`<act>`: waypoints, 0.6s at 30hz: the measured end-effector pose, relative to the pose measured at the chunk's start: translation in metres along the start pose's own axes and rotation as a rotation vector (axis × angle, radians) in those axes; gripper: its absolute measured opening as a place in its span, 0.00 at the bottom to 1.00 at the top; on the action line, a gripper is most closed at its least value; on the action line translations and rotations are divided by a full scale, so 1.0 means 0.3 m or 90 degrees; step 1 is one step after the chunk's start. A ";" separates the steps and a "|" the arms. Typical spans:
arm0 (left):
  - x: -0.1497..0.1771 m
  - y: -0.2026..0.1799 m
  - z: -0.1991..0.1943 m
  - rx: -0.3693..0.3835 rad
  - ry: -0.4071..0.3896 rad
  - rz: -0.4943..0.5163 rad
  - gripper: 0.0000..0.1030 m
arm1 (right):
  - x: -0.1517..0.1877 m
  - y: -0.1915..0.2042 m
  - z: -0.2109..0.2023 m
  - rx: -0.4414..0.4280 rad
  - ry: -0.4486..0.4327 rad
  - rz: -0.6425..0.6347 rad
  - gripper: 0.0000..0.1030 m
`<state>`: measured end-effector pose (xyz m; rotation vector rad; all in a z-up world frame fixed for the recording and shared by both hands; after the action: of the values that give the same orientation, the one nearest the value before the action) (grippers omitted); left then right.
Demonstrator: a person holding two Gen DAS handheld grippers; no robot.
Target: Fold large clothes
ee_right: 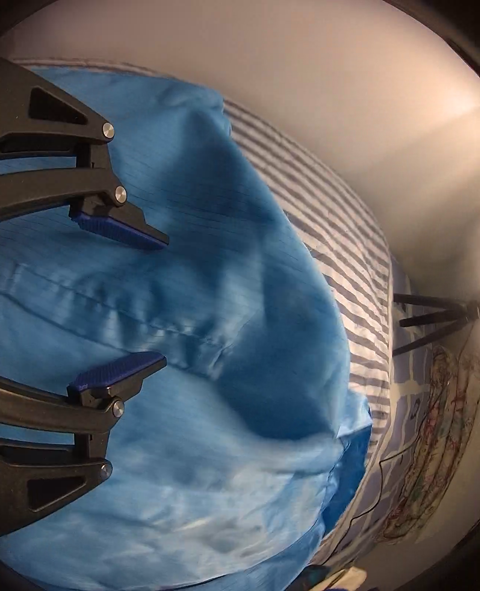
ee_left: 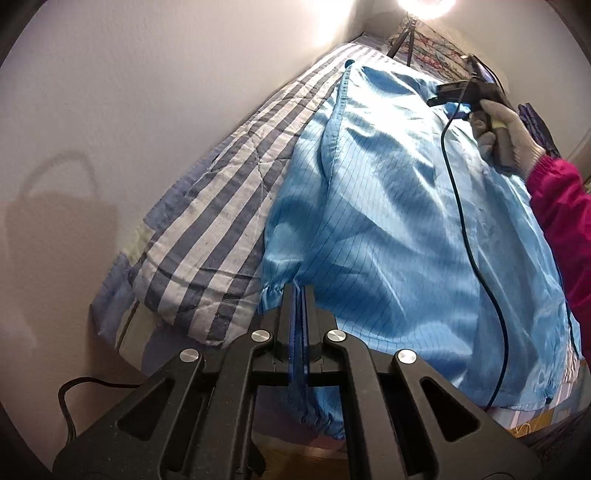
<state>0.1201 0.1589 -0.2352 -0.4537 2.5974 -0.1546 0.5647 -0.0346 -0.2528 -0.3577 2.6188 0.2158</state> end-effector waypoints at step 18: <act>0.059 0.039 -0.105 0.041 -0.016 -0.022 0.23 | 0.114 0.276 -0.305 -0.121 -0.021 -0.078 0.48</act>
<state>0.0868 0.1646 -0.2180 -0.4739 2.5523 -0.2408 0.4712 0.0173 -0.1824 -0.5722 2.5401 0.4266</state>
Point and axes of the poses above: each gripper's, at about its wrist camera, not at the fingertips, and z roughly the way its jaws point, y to its left, x to its underside, the point moved 5 cm from there along z, roughly the way its jaws point, and after that the axes turned 1 degree about -z, right-handed, at the moved point
